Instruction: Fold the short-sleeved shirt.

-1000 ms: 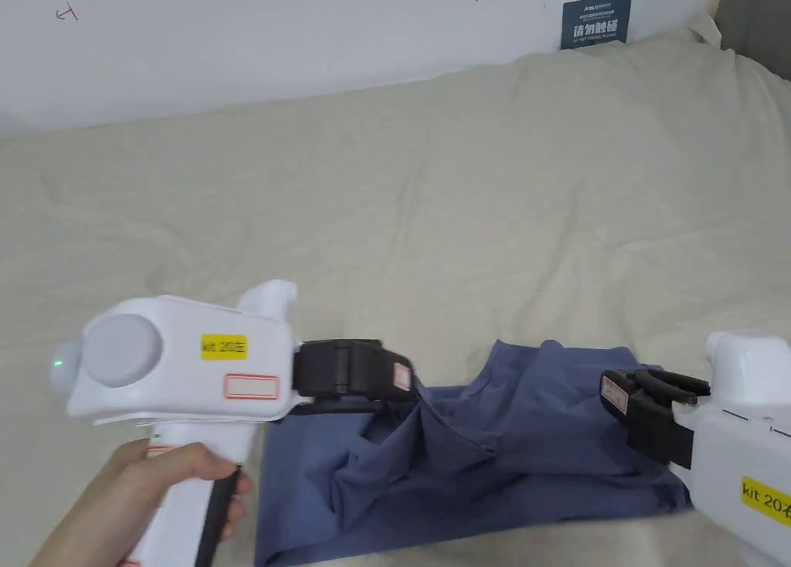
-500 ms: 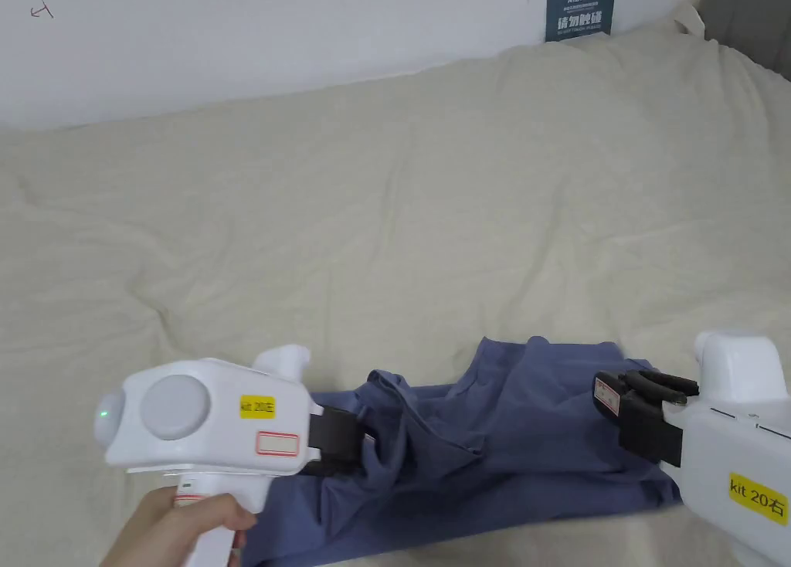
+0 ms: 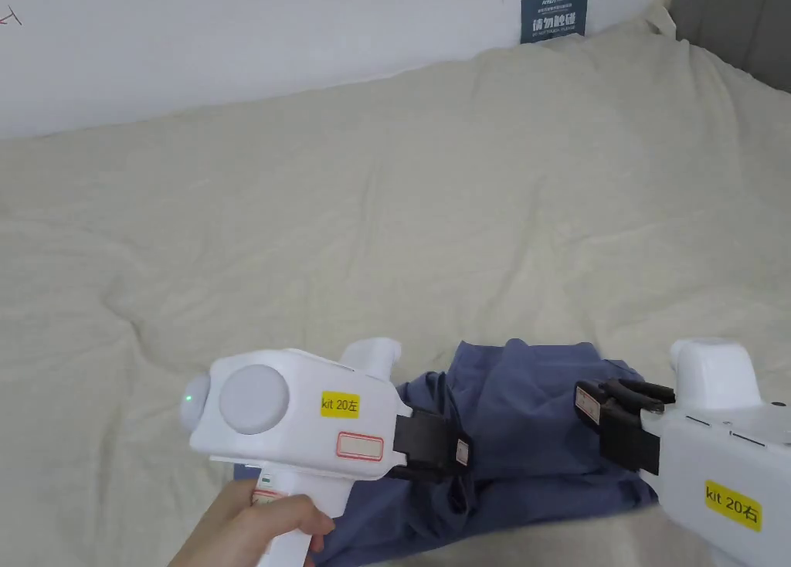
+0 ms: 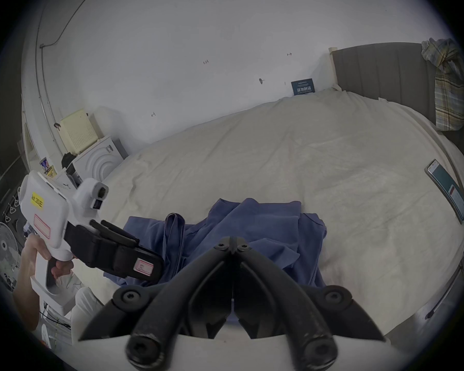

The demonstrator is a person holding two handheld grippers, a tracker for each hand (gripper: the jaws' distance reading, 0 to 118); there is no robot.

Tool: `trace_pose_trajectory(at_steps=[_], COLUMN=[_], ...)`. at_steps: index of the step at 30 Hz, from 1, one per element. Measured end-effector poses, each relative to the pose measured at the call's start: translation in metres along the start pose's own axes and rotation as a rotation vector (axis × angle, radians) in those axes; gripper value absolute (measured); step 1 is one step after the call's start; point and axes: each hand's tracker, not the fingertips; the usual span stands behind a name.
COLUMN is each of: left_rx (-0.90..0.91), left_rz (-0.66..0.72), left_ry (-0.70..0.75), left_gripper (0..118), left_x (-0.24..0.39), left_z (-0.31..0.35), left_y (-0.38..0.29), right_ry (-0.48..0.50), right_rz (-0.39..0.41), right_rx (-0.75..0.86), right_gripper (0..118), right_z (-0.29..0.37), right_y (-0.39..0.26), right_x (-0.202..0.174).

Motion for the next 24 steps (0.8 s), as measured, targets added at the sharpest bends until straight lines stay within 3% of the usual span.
trace_pose_trajectory(at_steps=[3, 6, 11, 12, 14, 15, 21, 24], left_rx=[0.068, 0.149, 0.217, 0.225, 0.261, 0.239, 0.28, 0.298], left_rz=[0.011, 0.122, 0.267, 0.276, 0.31, 0.35, 0.542, 0.546], left_ry=[0.024, 0.065, 0.118, 0.107, 0.045, 0.04, -0.165, -0.324], left_gripper=[15, 15, 16, 39, 106, 118, 118, 118], left_x=[-0.013, -0.051, -0.11, -0.119, -0.135, -0.143, -0.171, -0.176], left_z=[0.031, 0.07, 0.122, 0.127, 0.128, 0.124, 0.096, 0.079], left_y=[-0.009, -0.022, -0.056, -0.064, -0.074, -0.078, -0.087, -0.08], right_ry=[0.006, -0.005, 0.006, 0.004, 0.001, 0.001, 0.036, 0.022], right_rz=[0.021, 0.069, 0.066, 0.07, 0.076, 0.077, 0.093, 0.133], right_rx=[-0.001, -0.001, 0.007, 0.006, 0.003, 0.001, -0.024, -0.028], right_gripper=[0, 0, 0, 0, 0, 0, 0, 0], right_z=[0.003, 0.004, 0.003, 0.002, 0.0, -0.001, -0.003, -0.004], right_y=[0.001, 0.002, 0.003, 0.003, 0.002, 0.003, 0.004, 0.006], right_x=[-0.006, -0.013, -0.022, -0.024, -0.028, -0.029, -0.044, -0.052])
